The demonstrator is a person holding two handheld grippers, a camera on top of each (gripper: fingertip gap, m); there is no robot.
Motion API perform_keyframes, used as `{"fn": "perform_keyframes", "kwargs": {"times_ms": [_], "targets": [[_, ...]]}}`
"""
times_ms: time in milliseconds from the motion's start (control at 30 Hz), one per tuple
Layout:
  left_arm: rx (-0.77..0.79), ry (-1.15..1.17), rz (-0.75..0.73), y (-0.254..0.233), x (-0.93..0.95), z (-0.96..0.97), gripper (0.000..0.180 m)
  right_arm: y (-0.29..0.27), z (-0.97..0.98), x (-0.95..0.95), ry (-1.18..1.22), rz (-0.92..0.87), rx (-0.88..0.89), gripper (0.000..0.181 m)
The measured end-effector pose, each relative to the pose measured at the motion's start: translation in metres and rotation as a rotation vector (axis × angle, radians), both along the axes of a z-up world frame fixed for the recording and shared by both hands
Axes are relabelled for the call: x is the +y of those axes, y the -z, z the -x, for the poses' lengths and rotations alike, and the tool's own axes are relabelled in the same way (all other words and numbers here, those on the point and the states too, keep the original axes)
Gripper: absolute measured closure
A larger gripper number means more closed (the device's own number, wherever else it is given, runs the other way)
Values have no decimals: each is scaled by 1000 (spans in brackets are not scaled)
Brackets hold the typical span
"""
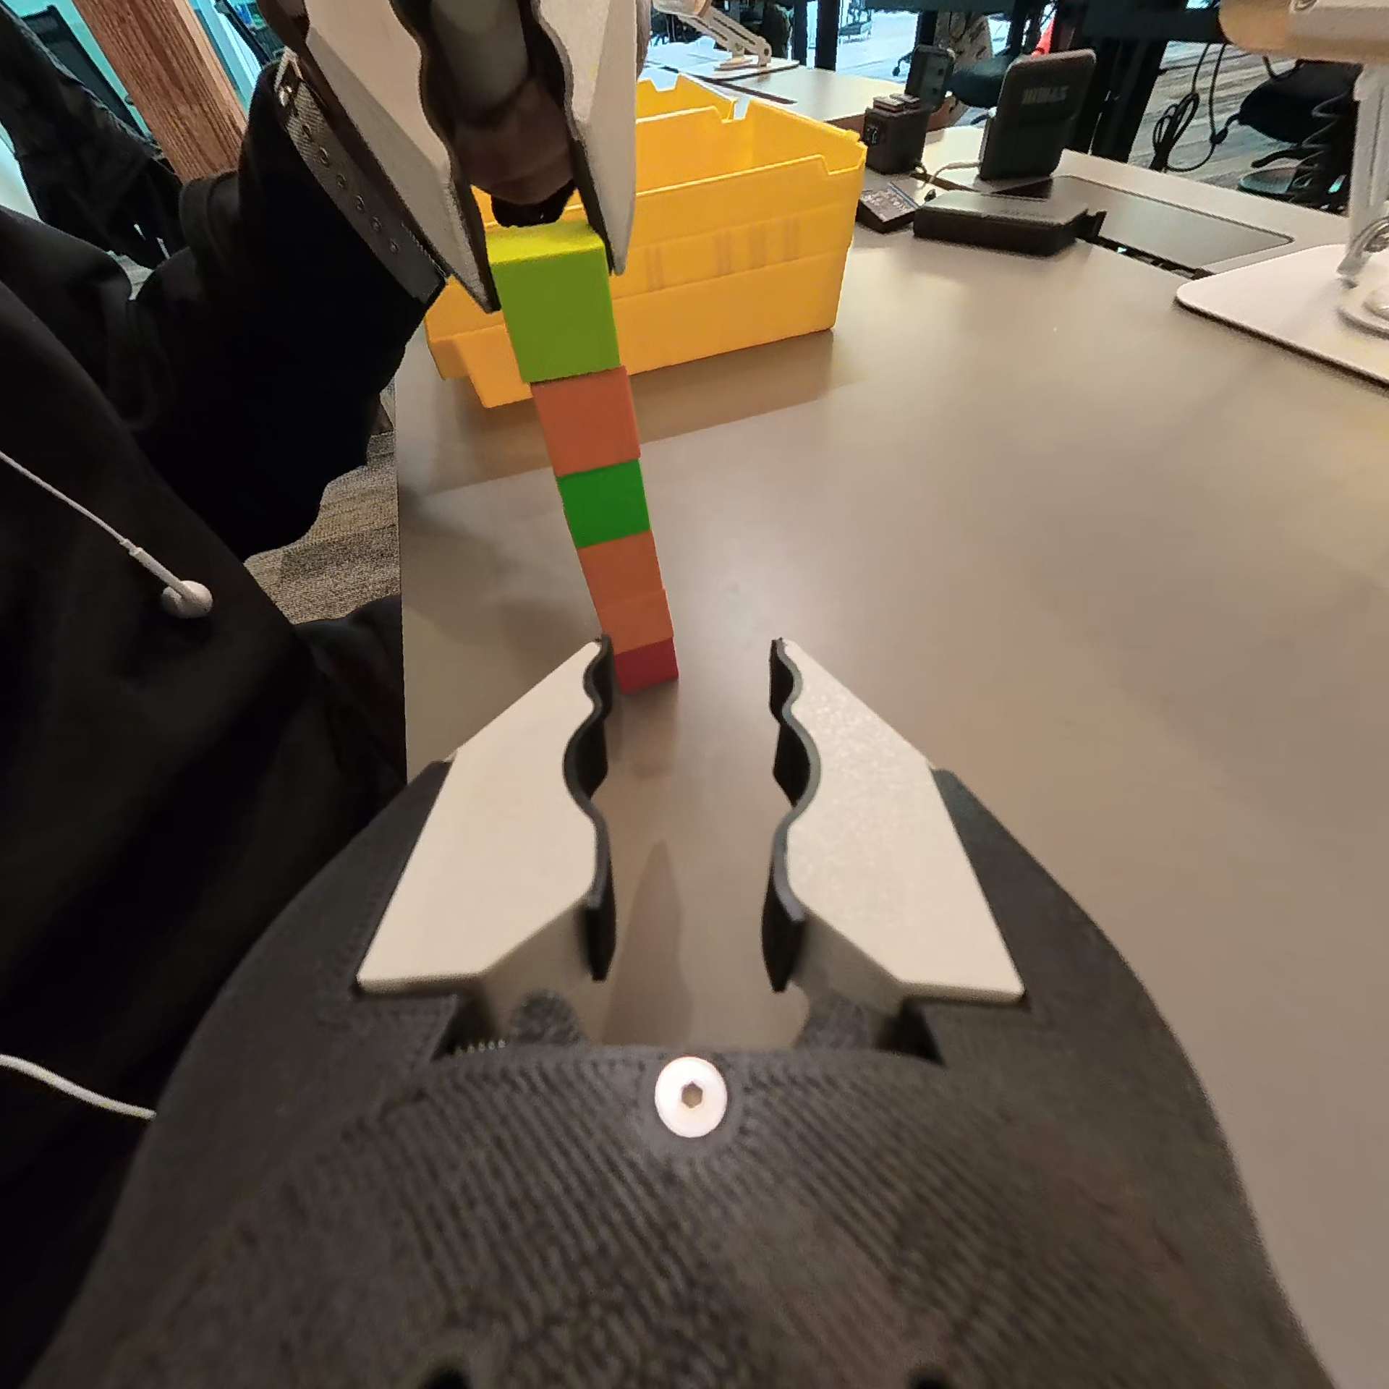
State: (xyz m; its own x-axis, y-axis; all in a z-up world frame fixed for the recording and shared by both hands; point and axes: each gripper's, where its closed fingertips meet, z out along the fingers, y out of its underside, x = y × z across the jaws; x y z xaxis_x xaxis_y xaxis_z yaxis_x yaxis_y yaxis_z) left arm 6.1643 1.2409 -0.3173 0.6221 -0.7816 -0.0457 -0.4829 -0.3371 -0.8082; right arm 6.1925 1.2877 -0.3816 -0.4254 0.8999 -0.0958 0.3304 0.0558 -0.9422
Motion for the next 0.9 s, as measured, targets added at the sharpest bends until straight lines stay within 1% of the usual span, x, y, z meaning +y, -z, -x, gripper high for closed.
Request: {"fn": "perform_keyframes", "kwargs": {"times_ms": [900], "targets": [[-1,-10,-13,0,2,-1,157,1,-1,2,4,-4,-3,141]]}}
